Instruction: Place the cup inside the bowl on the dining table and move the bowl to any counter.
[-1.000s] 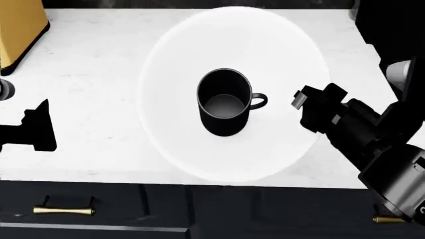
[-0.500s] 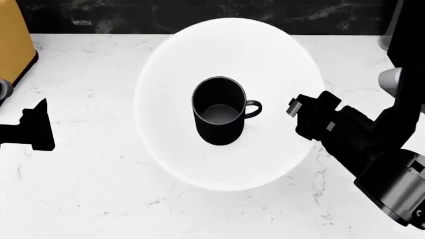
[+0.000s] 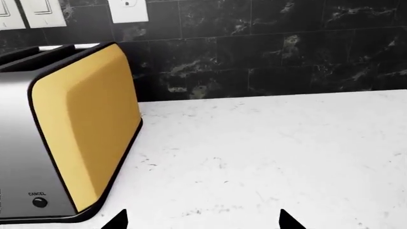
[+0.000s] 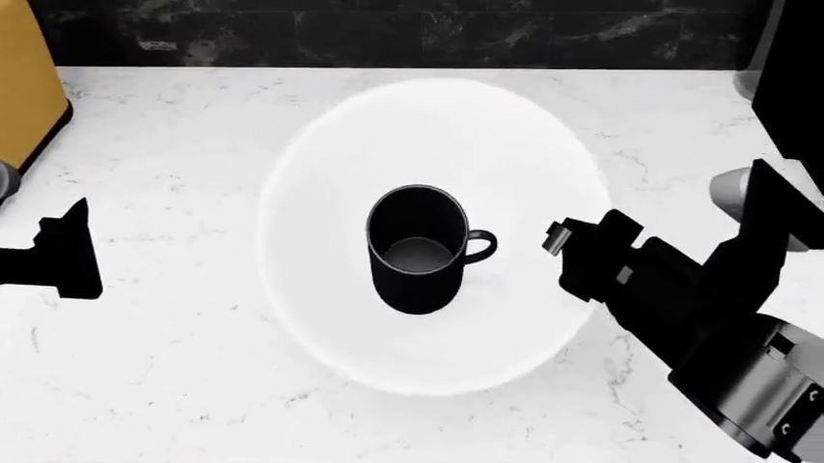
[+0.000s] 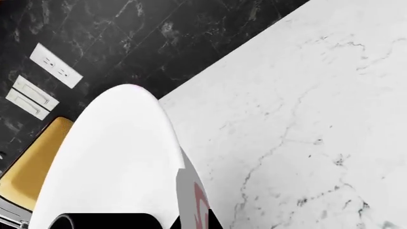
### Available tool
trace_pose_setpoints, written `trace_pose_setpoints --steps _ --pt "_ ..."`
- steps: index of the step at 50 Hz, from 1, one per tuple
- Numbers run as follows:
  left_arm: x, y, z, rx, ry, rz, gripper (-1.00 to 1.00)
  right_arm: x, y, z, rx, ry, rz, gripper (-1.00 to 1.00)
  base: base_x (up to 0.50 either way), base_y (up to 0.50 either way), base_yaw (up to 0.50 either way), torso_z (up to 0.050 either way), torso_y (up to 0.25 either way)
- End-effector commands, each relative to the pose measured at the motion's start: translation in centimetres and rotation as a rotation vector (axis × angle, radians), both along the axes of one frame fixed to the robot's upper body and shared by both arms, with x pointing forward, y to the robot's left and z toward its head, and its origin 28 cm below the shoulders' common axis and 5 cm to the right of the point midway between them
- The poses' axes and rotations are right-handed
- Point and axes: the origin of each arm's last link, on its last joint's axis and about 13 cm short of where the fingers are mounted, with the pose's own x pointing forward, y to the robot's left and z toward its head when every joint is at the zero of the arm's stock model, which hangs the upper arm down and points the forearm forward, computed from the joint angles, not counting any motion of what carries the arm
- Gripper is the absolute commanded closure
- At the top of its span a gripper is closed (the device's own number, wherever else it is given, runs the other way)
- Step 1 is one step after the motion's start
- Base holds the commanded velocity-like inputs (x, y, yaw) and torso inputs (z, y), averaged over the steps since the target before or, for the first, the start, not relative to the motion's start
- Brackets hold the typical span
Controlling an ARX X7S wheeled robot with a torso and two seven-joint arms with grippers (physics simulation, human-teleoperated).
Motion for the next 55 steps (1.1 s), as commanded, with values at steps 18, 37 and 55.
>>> trace_pose_setpoints --steps 18,37,55 --pt "0.1 0.2 -0.2 -0.006 0.004 0.000 -1.00 0.3 0.5 -2.9 0.038 0.072 0.014 1.00 0.00 0.00 0.00 0.001 0.001" --pt "0.2 -0.3 -0.3 -0.007 0.005 0.001 -1.00 0.1 0.4 -2.8 0.029 0.075 0.012 -1.00 0.00 0.00 0.00 0.000 0.000" --pt "0.1 -0.3 -0.4 -0.007 0.003 -0.002 -1.00 0.0 0.2 -0.1 -0.018 0.006 0.010 -1.00 0.00 0.00 0.00 0.000 0.000"
